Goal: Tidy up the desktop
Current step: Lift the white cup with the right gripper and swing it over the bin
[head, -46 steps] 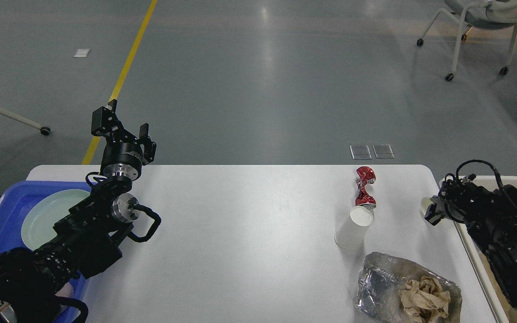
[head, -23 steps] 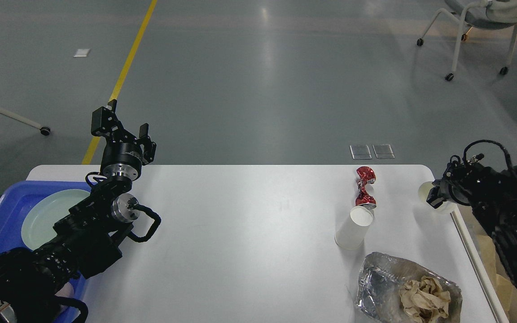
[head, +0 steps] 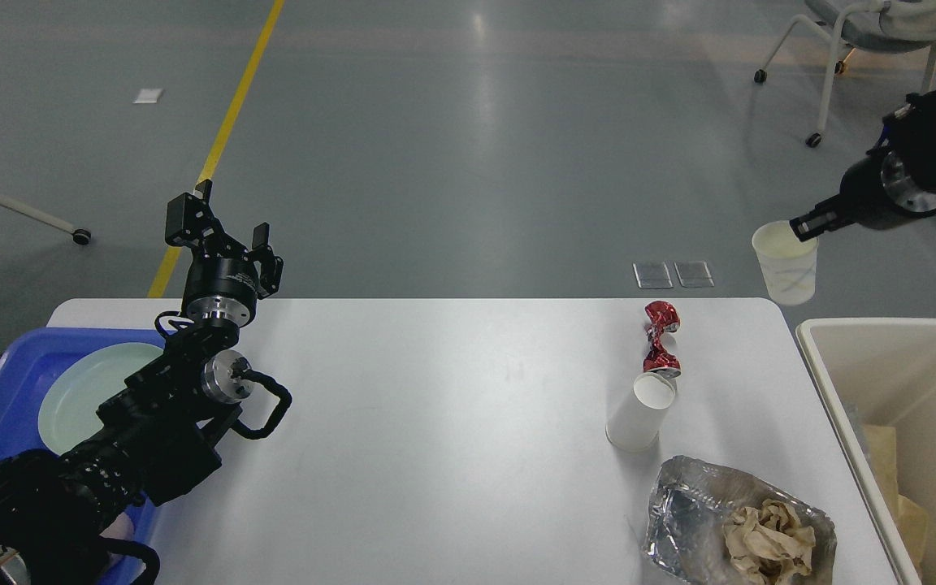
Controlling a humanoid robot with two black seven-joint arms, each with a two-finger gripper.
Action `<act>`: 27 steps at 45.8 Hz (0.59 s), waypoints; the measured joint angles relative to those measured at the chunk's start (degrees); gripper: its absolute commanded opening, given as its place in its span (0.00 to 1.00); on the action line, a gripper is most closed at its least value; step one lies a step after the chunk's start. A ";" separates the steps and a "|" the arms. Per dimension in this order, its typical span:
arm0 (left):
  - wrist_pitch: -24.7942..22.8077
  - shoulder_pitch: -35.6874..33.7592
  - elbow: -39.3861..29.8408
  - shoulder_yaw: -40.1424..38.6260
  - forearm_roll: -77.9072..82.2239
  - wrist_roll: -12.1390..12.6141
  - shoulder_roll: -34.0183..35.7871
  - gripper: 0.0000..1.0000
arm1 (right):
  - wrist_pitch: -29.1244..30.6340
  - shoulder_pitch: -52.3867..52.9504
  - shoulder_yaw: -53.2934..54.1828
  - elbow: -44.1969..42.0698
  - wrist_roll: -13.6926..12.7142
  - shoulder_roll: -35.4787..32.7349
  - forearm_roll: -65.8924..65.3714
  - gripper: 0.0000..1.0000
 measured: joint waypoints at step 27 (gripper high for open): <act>0.00 0.00 0.01 0.00 0.00 0.00 0.00 1.00 | 35.40 36.71 20.16 20.55 10.01 -5.69 3.95 0.00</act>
